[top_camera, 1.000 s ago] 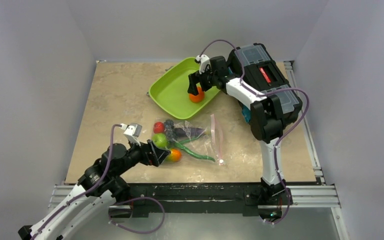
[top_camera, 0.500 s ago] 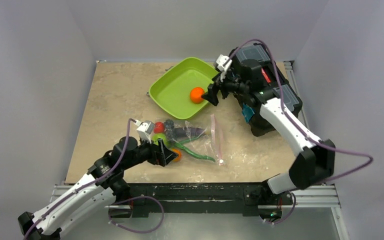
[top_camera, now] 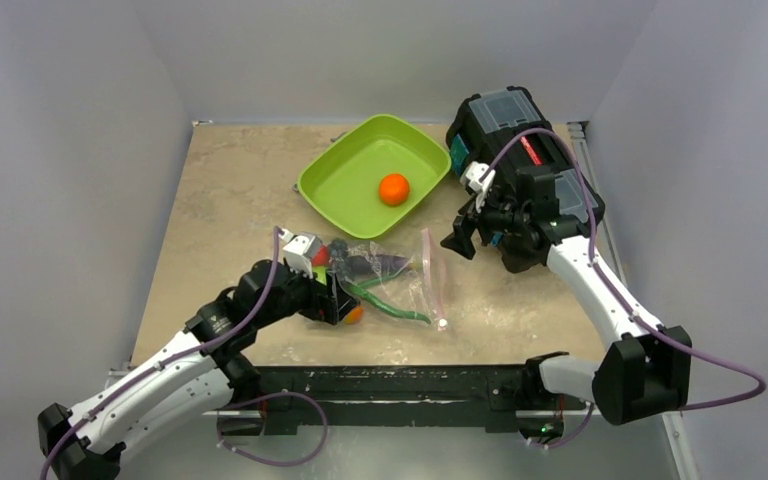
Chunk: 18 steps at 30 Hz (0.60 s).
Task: Open the zip-top bag and remove the fake food
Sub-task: Place the fake fruit in the bin, then pick up the fake vegetable from the zipper food storage bag.
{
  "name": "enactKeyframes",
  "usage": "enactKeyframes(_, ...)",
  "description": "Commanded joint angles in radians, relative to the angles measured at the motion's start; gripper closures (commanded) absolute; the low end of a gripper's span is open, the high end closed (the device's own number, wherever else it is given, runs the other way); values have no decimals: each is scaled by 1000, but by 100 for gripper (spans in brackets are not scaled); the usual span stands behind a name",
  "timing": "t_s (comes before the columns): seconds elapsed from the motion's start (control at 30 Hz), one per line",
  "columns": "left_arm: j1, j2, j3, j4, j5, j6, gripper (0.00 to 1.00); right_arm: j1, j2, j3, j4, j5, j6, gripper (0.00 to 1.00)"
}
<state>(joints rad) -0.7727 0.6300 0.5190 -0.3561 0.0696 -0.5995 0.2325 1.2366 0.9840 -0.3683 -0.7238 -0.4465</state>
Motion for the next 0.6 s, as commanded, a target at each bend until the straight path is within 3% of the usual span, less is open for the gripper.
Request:
enactKeyframes(0.0, -2, -7, 55, 20, -41, 68, 12, -14, -46, -45, 11, -34, -25, 12)
enactKeyframes(0.33, 13, 17, 78, -14, -121, 156, 10, -13, -24, -113, 19, -36, -239, 17)
enactKeyframes(0.57, 70, 84, 99, 16, -98, 202, 11, -2, 7, -137, 24, -55, -413, 17)
